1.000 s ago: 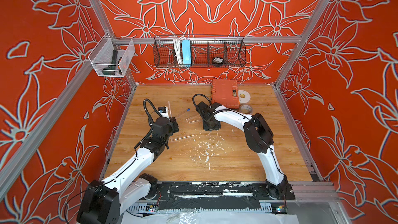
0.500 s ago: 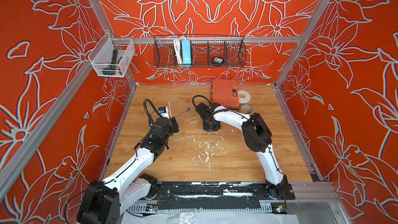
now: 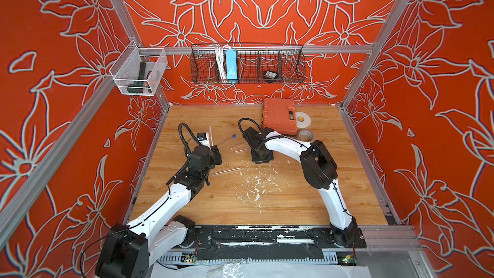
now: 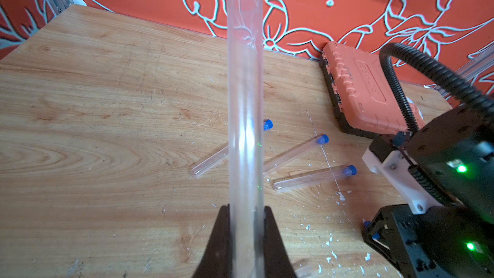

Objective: Insert stoppers into test tubes
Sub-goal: Pick up the stopper from the center of the board.

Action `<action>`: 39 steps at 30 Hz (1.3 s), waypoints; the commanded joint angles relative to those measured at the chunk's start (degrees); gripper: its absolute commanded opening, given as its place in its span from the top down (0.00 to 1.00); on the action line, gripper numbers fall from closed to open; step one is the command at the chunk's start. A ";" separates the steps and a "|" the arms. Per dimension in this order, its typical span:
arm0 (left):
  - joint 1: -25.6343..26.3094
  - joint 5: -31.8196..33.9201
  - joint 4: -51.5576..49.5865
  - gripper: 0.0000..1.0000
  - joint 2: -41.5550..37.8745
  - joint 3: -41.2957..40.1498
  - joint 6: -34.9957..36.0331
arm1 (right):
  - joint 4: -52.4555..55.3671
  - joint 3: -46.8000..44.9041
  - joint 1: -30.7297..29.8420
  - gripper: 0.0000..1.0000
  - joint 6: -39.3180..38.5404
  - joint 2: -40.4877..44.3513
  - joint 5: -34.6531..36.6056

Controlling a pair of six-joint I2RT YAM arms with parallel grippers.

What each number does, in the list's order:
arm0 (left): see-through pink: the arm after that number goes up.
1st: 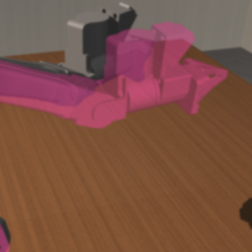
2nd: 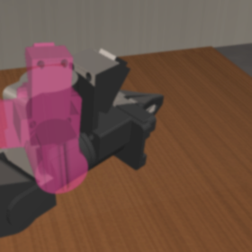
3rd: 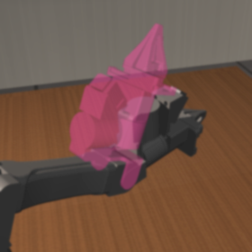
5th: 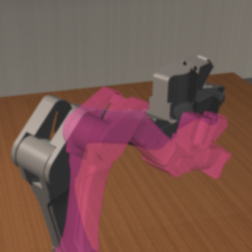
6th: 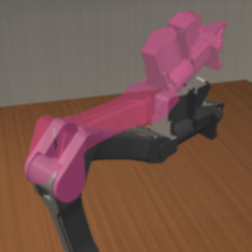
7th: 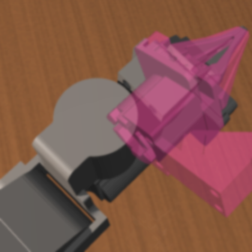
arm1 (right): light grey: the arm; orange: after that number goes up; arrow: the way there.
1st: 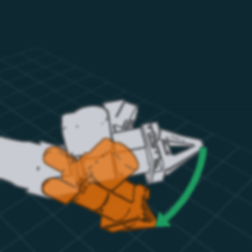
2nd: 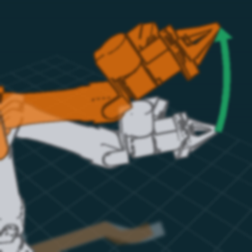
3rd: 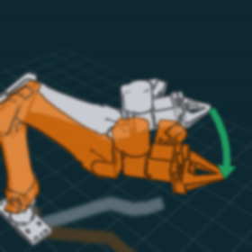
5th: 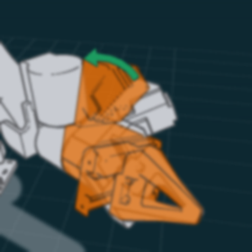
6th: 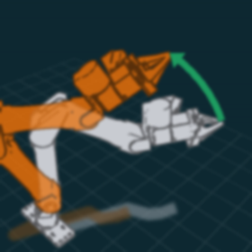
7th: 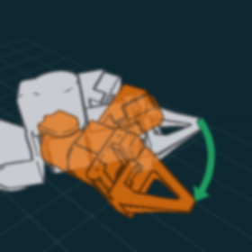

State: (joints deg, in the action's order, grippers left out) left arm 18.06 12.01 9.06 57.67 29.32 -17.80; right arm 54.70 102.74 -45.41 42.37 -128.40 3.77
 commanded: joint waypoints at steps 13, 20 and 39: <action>-0.05 -8.56 3.71 1.00 -2.83 -0.06 19.07 | -12.01 -11.07 1.92 0.84 -14.42 15.79 -8.89; 0.55 -30.02 3.16 1.00 -4.24 -0.14 44.96 | -19.62 -26.86 4.47 0.82 -29.46 37.25 -16.31; 11.58 -34.10 -3.70 1.00 -6.59 -1.77 82.71 | 4.11 -28.19 4.10 0.80 -55.69 54.50 -39.55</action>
State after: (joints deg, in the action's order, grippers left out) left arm 28.71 -22.06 5.21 51.86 27.92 59.29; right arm 53.30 71.59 -40.93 -9.19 -73.28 -31.05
